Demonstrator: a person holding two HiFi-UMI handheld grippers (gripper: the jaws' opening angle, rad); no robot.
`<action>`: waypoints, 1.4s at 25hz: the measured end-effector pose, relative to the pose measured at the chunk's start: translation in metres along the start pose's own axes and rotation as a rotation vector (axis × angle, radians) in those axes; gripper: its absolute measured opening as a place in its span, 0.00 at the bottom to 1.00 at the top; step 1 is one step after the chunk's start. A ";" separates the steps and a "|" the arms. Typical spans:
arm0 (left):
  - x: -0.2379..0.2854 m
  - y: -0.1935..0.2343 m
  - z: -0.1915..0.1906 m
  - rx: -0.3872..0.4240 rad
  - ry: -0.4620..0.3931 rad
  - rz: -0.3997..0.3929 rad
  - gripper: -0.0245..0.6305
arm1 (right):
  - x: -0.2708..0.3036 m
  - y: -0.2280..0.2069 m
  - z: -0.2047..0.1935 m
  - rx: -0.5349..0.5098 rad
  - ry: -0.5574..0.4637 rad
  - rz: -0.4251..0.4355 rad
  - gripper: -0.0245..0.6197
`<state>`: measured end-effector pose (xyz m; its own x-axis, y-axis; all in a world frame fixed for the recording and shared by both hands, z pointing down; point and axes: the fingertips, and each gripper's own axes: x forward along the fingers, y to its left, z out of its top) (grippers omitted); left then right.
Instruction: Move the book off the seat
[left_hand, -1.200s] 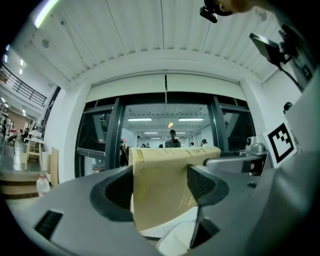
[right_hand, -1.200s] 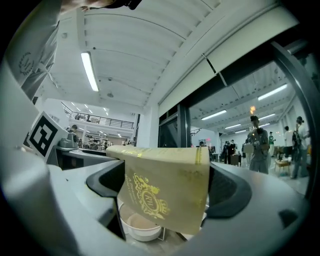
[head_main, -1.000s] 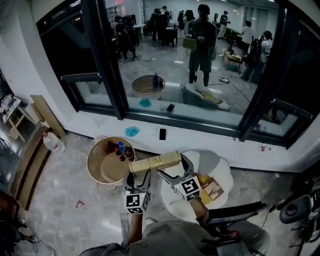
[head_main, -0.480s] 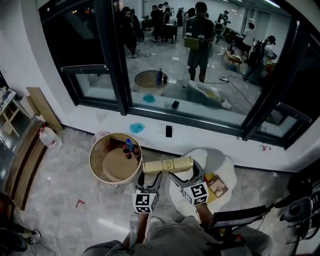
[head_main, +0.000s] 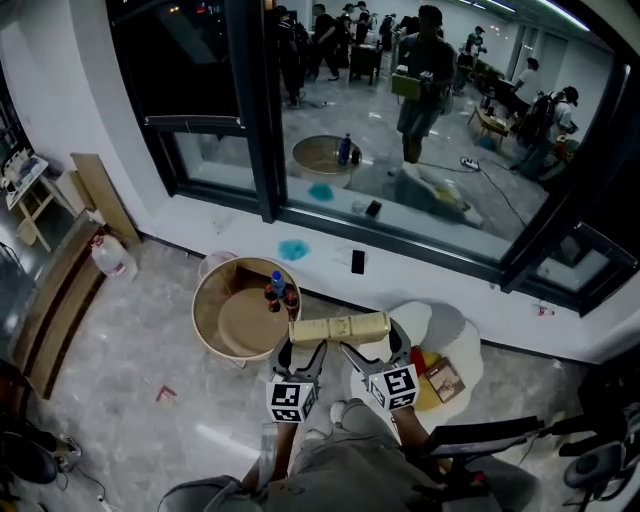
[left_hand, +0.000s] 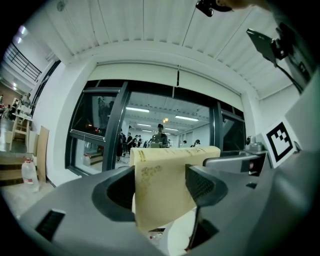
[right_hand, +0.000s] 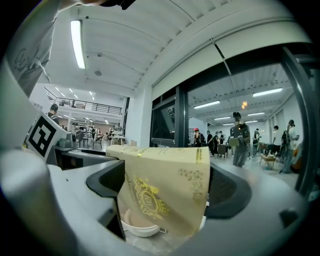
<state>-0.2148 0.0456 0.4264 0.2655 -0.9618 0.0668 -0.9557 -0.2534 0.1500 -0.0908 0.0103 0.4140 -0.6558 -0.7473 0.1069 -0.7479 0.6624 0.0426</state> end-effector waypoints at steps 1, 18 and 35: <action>0.000 0.007 0.001 0.007 -0.001 0.011 0.52 | 0.007 0.004 -0.001 0.005 -0.002 0.014 0.78; 0.018 0.223 0.036 0.080 0.056 0.574 0.52 | 0.268 0.097 0.007 0.025 -0.029 0.677 0.78; 0.028 0.320 0.033 0.036 0.160 0.878 0.52 | 0.391 0.155 -0.004 0.117 0.002 0.932 0.78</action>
<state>-0.5174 -0.0655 0.4433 -0.5520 -0.7854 0.2800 -0.8255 0.5621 -0.0507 -0.4624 -0.1790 0.4666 -0.9954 0.0822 0.0495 0.0732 0.9842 -0.1610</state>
